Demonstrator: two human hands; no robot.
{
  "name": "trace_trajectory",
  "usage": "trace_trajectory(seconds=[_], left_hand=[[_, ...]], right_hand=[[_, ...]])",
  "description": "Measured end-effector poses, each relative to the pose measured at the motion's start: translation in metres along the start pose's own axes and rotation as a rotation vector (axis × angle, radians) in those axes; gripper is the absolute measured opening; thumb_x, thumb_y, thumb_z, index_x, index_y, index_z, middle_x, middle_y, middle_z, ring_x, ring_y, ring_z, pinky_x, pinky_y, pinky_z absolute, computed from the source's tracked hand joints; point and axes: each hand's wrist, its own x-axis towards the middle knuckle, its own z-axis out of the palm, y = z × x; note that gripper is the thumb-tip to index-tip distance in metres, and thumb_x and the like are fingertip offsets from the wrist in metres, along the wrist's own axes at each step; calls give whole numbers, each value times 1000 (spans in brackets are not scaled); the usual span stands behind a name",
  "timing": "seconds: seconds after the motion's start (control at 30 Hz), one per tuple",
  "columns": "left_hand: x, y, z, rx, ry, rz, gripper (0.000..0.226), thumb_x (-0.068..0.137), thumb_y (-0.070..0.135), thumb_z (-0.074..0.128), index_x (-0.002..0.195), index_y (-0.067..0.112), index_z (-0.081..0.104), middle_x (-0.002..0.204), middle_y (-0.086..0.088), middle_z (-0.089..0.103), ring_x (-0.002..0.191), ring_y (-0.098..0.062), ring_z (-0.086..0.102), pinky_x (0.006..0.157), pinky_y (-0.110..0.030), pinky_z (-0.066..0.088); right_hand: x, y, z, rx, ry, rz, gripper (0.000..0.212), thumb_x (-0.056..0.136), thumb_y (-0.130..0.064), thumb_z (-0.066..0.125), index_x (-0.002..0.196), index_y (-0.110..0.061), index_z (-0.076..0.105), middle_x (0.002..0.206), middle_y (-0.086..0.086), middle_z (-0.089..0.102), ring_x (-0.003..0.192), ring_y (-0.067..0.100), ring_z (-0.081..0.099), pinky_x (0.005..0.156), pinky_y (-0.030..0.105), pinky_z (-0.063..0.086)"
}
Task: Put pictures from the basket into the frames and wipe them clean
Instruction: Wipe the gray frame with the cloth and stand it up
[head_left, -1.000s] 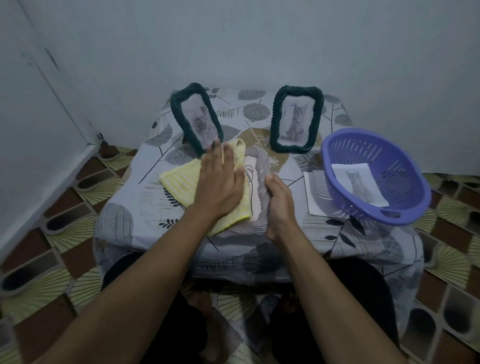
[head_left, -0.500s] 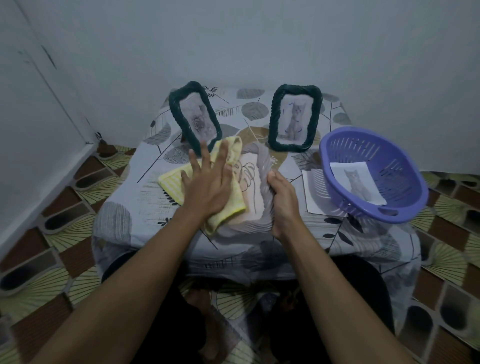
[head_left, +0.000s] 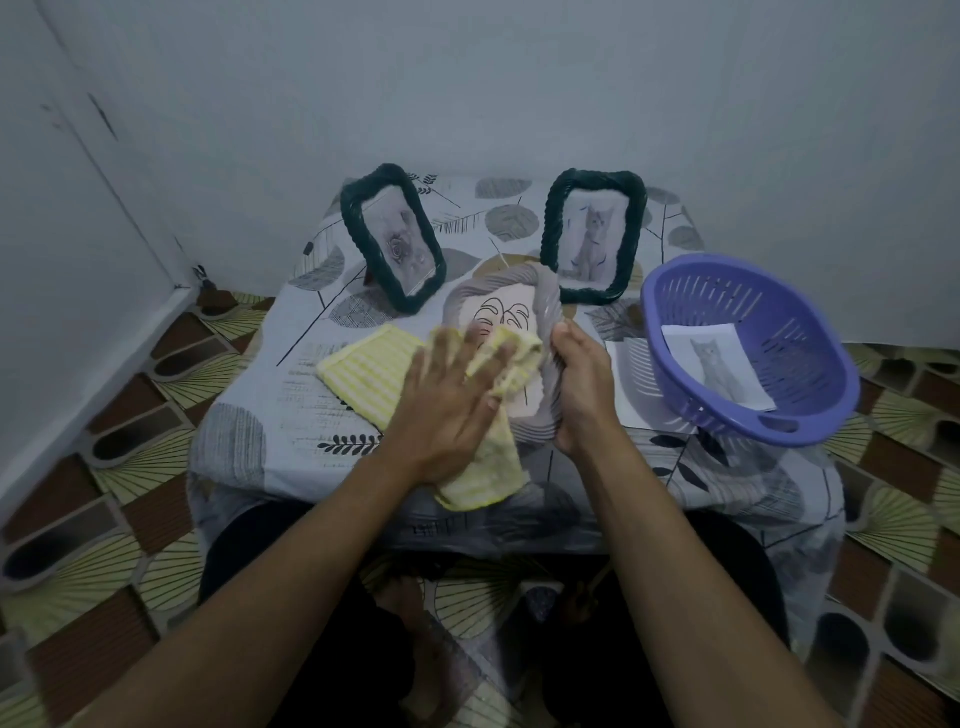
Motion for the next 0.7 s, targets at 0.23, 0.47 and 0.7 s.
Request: trace_trajectory(seconds=[0.23, 0.47, 0.7], left_hand=[[35, -6, -29, -449, 161, -459, 63, 107, 46, 24, 159, 27, -6, 167, -11, -2, 149, -32, 23, 117, -40, 21], [22, 18, -28, -636, 47, -585, 59, 104, 50, 31, 148, 11, 26, 129, -14, 58, 110, -30, 58, 84, -31, 36], [18, 18, -15, -807, 218, -678, 43, 105, 47, 35, 99, 12, 58, 90, -3, 64, 81, -10, 58, 68, -28, 43]], right_hand=[[-11, 12, 3, -28, -23, 42, 26, 104, -7, 41, 114, -6, 65, 102, 8, 74, 96, 18, 69, 89, 28, 56], [-3, 14, -1, 60, 198, -10, 34, 104, -10, 45, 131, 7, 55, 127, 26, 62, 121, 39, 59, 108, 51, 45], [-2, 13, -6, 69, 206, 10, 24, 104, -9, 44, 119, 1, 60, 118, 20, 65, 113, 31, 62, 108, 44, 46]])
